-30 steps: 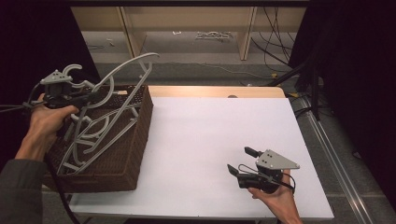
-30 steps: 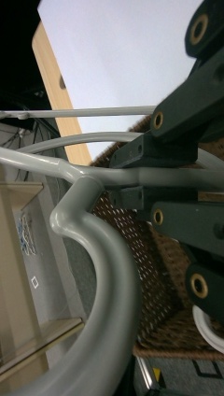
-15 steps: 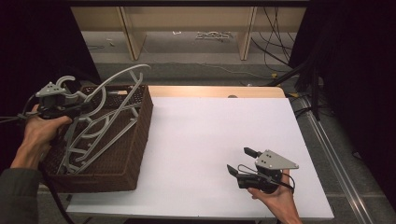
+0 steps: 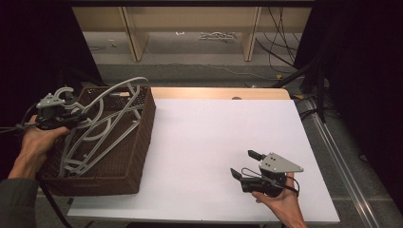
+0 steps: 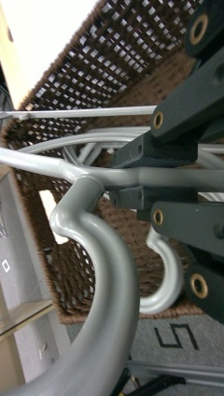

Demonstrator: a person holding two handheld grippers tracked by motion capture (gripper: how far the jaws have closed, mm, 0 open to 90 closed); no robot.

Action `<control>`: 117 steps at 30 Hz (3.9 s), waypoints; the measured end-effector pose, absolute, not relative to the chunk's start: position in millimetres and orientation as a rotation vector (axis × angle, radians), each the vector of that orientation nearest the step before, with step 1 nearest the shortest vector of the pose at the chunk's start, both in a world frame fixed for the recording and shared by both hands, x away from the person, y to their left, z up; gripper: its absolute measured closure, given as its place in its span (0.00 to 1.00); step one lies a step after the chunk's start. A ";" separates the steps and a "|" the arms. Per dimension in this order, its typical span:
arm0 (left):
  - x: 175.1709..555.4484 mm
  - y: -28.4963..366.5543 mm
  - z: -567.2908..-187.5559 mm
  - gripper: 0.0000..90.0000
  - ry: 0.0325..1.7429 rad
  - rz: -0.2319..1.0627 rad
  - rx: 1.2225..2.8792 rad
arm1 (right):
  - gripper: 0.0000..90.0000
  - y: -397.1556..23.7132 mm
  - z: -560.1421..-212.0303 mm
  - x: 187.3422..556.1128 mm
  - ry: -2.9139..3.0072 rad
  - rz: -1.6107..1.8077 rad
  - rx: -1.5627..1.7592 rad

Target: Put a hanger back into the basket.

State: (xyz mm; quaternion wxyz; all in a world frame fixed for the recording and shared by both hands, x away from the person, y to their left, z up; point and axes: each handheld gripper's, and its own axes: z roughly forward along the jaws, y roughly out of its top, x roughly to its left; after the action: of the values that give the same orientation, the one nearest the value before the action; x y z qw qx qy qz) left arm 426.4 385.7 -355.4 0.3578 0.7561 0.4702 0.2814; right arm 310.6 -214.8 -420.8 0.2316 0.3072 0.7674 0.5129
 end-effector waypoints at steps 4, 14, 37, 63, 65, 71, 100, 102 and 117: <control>425.8 389.6 -361.4 0.90 1.234 0.733 1.959 | 0.19 -214.2 -420.4 309.8 2.113 1.402 0.848; 427.0 392.9 -373.0 0.90 1.261 0.709 2.012 | 0.19 -213.3 -420.9 310.8 2.114 1.411 0.840; 445.1 370.9 -401.9 0.89 1.287 0.698 2.149 | 0.19 -214.1 -421.2 311.0 2.116 1.408 0.840; 423.6 356.6 -370.7 0.49 1.352 0.745 1.989 | 0.19 -213.3 -421.8 311.7 2.122 1.411 0.841; 420.8 353.0 -369.5 0.46 1.352 0.741 1.968 | 0.19 -213.4 -421.9 312.0 2.122 1.410 0.841; 412.3 347.3 -364.6 0.42 1.340 0.714 1.911 | 0.19 -212.4 -422.4 312.0 2.127 1.411 0.842; 346.9 242.9 -353.1 0.26 0.974 0.495 1.732 | 0.19 -211.0 -425.7 312.9 2.137 1.442 0.858; 345.2 237.3 -353.0 0.24 0.951 0.498 1.745 | 0.19 -210.7 -425.9 313.5 2.144 1.454 0.859; 318.6 196.3 -367.4 0.18 0.848 0.453 1.702 | 0.19 -209.1 -426.2 311.0 2.126 1.469 0.880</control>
State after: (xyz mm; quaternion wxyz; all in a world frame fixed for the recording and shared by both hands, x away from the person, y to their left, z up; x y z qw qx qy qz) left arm 318.6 196.3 -367.4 0.5592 0.7219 0.3595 0.1922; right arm 311.0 -209.1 -426.2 0.2045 0.3155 0.7623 0.5268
